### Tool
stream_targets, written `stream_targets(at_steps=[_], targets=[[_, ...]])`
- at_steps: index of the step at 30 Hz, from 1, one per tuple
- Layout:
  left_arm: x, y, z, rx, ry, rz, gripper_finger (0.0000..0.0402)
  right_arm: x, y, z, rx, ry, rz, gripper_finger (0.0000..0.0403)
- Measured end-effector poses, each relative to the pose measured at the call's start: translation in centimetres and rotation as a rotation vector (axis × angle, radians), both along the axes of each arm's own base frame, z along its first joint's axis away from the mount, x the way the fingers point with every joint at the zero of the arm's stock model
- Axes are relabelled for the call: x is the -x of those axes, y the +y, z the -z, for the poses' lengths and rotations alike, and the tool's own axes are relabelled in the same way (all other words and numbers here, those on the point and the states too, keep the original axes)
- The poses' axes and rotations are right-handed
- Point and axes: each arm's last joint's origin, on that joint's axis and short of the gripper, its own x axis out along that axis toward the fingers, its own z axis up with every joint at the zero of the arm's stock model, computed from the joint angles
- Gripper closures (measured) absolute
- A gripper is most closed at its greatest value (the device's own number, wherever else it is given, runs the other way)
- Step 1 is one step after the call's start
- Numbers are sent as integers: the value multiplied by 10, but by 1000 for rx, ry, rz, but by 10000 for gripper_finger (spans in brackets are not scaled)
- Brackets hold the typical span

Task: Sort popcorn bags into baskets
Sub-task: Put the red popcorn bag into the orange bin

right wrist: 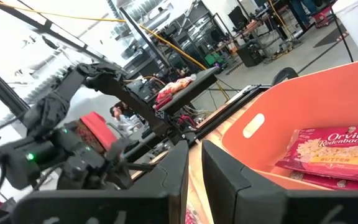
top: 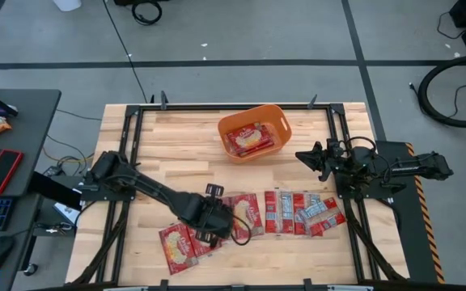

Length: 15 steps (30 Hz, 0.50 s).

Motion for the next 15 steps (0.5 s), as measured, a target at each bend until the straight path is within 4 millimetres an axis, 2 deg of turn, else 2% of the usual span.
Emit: stream_targets(at_steps=[6,12,15], targets=[[12,-11,16,99,76,-18,197,0,0,0,0,0,0,351],[19,-30,16,43,48,120,192,0,0,0,0,0,0,351],[11,-25,16,130,48,120,196,0,0,0,0,0,0,351]])
